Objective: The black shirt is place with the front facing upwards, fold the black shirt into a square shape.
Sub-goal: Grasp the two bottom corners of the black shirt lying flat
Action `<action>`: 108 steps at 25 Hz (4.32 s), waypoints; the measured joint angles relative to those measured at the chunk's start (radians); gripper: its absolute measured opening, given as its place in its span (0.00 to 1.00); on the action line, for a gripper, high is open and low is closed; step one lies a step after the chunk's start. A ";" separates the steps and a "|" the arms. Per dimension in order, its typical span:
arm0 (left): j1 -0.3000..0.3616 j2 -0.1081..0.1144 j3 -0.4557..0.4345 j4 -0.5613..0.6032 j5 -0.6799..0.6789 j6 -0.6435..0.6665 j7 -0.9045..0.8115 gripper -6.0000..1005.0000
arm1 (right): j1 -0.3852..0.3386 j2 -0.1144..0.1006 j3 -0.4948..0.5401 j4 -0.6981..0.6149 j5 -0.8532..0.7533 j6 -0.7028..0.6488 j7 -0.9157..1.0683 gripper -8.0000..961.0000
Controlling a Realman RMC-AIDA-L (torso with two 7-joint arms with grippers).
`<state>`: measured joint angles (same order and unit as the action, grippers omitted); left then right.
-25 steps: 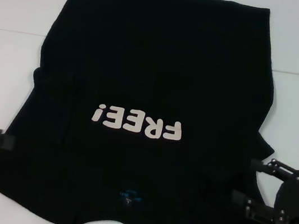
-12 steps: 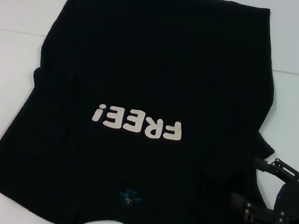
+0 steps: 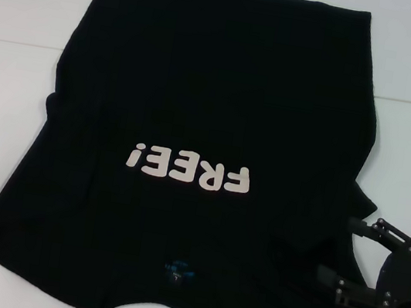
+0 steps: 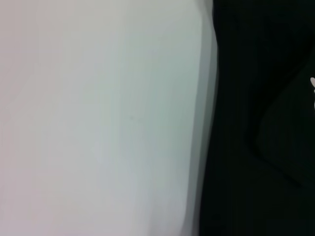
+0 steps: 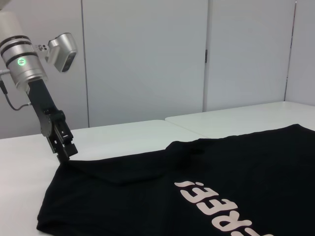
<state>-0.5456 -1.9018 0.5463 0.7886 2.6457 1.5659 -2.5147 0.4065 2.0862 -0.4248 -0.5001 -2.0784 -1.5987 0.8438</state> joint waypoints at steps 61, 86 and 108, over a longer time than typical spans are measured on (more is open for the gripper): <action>-0.012 -0.007 -0.019 0.018 -0.026 0.069 0.117 0.08 | 0.027 -0.121 0.027 -0.279 -0.025 -0.049 0.970 0.98; -0.014 -0.005 -0.031 0.017 -0.027 0.088 0.146 0.06 | 0.311 -0.200 -0.156 -0.157 -0.550 -0.166 1.556 0.98; -0.017 -0.008 -0.031 0.014 -0.027 0.082 0.147 0.06 | 0.382 -0.140 -0.312 -0.098 -0.551 -0.043 1.558 0.98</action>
<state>-0.5630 -1.9098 0.5154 0.8021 2.6185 1.6479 -2.3677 0.7889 1.9466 -0.7366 -0.5977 -2.6292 -1.6420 2.4021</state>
